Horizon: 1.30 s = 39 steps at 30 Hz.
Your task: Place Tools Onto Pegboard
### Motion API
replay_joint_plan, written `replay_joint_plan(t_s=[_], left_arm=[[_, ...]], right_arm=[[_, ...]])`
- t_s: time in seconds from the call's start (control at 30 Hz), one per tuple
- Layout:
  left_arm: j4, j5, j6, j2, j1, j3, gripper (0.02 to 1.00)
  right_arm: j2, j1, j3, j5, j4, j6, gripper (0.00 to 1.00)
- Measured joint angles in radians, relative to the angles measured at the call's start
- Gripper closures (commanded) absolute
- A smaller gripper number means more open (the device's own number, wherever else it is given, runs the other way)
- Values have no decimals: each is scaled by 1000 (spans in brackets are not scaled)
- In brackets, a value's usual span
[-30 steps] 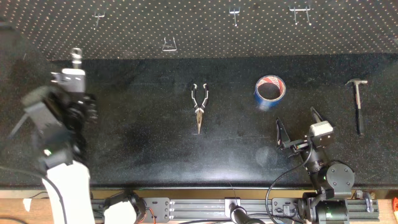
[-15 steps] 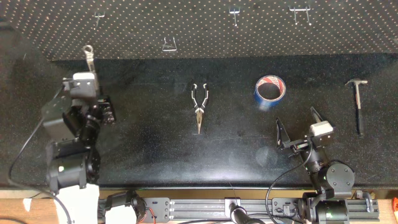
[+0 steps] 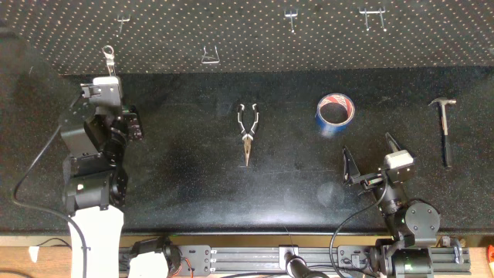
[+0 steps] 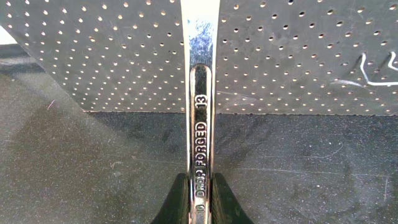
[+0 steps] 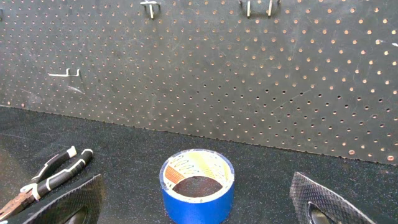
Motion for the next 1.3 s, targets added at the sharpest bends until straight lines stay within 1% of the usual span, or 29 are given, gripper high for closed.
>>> replay_joint_plan(t_s=[1.3], left_arm=[[161,0,0,154,-13,0,989]], right_arm=[[0,0,0,0,0,0,25]])
